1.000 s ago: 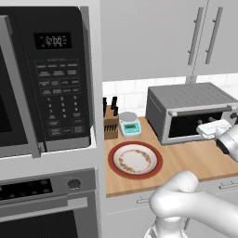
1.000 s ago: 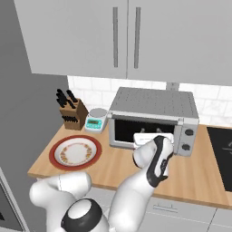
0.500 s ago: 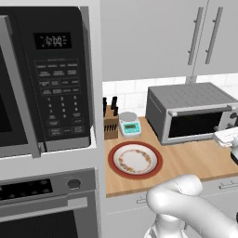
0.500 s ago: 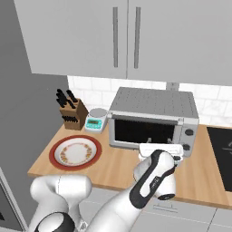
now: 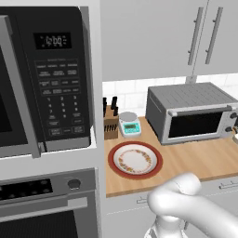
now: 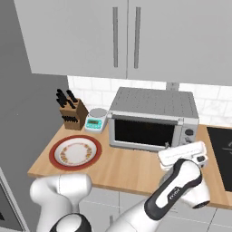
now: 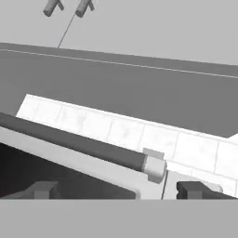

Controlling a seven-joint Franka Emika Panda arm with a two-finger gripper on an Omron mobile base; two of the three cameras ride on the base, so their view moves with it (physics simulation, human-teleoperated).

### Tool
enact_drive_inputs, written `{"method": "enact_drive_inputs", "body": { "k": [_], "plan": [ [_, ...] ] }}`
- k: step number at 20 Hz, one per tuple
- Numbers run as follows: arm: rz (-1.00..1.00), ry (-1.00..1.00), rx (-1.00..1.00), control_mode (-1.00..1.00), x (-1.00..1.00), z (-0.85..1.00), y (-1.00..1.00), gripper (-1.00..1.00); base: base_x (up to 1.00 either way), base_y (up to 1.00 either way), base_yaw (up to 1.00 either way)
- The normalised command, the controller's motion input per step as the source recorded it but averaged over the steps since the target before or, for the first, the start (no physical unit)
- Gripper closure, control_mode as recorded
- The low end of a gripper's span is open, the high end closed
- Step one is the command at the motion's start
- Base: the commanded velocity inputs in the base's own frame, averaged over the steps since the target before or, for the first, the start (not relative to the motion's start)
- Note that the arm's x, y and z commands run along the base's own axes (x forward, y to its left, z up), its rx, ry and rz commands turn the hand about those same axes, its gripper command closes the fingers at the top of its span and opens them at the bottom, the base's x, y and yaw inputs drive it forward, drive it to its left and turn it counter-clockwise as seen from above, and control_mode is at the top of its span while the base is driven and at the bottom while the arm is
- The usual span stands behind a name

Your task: Pick up the kebab skewer and baguette bread, and place them inside the toaster oven. Close the toaster oven door and start by setting the timer.

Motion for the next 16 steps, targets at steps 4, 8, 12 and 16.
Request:
{"method": "enact_drive_inputs", "body": {
  "k": [4,8,12,16],
  "plan": [
    [0.24,-0.29,-0.57,-1.00,-0.10,-0.45,-0.30,-1.00,0.00,0.00,0.00],
    [0.15,-0.16,-0.55,-1.00,0.12,-0.37,-0.31,-1.00,0.00,0.00,0.00],
    [0.00,-0.04,-0.53,-1.00,0.36,-0.30,-0.20,-1.00,0.00,0.00,0.00],
    [-0.01,-0.03,-0.45,-1.00,0.34,-0.47,-0.01,-1.00,0.00,0.00,0.00]
  ]
}}
